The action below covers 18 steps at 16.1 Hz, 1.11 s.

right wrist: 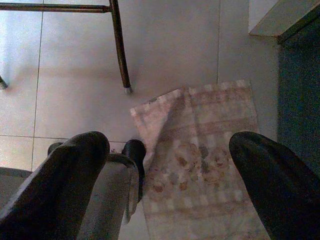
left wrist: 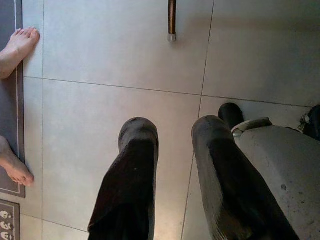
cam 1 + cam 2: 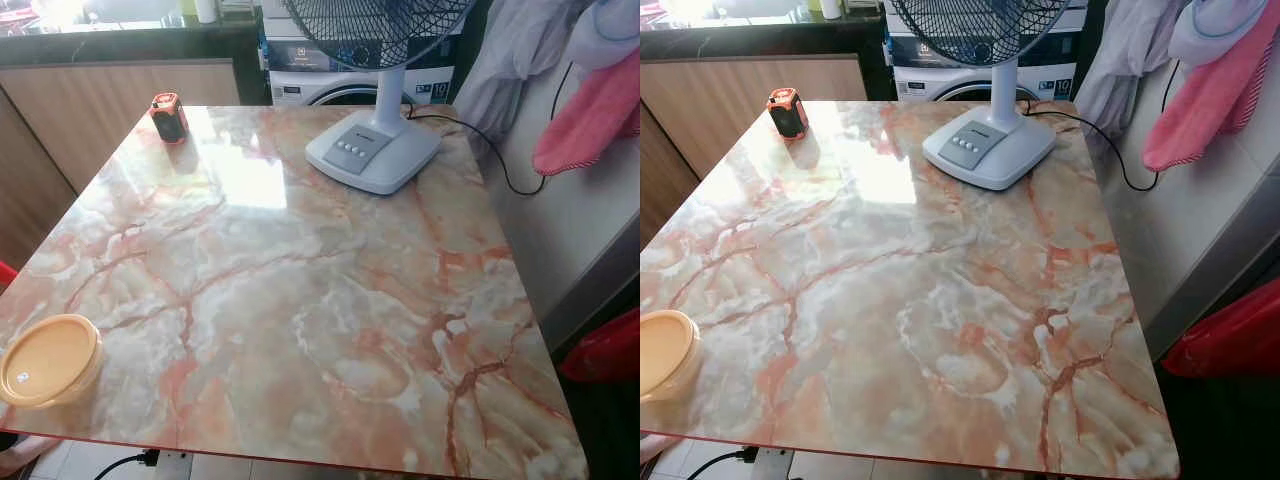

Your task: Restocking fridge

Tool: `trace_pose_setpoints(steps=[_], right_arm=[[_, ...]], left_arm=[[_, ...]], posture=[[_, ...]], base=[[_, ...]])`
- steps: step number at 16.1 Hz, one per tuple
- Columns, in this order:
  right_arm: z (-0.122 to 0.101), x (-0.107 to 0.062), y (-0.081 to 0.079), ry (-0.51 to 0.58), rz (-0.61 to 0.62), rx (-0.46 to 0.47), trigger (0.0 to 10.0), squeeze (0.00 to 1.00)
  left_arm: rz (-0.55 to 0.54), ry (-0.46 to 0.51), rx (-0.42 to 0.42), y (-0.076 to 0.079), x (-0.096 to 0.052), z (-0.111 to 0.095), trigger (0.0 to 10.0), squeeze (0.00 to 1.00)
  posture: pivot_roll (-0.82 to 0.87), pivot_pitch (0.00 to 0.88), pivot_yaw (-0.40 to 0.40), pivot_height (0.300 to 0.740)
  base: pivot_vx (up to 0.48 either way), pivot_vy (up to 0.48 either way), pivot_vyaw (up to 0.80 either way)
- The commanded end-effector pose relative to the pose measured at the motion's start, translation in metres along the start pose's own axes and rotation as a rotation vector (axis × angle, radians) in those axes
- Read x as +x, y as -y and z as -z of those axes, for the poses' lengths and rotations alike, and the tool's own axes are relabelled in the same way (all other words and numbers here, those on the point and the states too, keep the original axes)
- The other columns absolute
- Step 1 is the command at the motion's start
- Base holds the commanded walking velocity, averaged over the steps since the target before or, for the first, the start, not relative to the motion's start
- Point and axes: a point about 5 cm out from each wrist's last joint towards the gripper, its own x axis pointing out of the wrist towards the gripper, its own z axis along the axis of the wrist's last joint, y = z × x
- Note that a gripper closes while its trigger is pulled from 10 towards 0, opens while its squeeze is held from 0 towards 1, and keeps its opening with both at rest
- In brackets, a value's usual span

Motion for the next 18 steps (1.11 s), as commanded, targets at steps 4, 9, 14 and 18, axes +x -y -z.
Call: trace_pose_setpoints(steps=[4, 9, 14, 18], right_arm=[[-0.0127, 0.0009, 0.0085, -0.009, -0.001, -0.026, 10.0, 0.0], [-0.0072, 0.0005, 0.0101, -0.047, 0.03, -0.002, 10.0, 0.0], [-0.0077, 0.0007, 0.0094, -0.048, 0.023, 0.0, 10.0, 0.0], [-0.008, 0.0006, 0.01, -0.051, 0.023, -0.02, 10.0, 0.0]], left_arm=[[0.058, 0.023, -0.14, 0.0112, 0.0084, -0.0559, 10.0, 0.0], [0.061, 0.019, -0.106, 0.0089, 0.0086, -0.0571, 10.0, 0.0], [0.062, 0.007, -0.113, 0.0084, 0.0088, -0.0577, 10.0, 0.0], [0.068, 0.006, -0.104, 0.0087, 0.0088, -0.058, 10.0, 0.0]], posture=[[-0.08, 0.0, -0.029, 0.74], [-0.08, 0.0, -0.026, 0.74], [-0.08, 0.0, -0.026, 0.74], [-0.08, 0.0, -0.029, 0.74]], base=[[0.0, 0.0, 0.0], [0.0, 0.0, 0.0], [0.0, 0.0, 0.0], [0.0, 0.0, 0.0]])
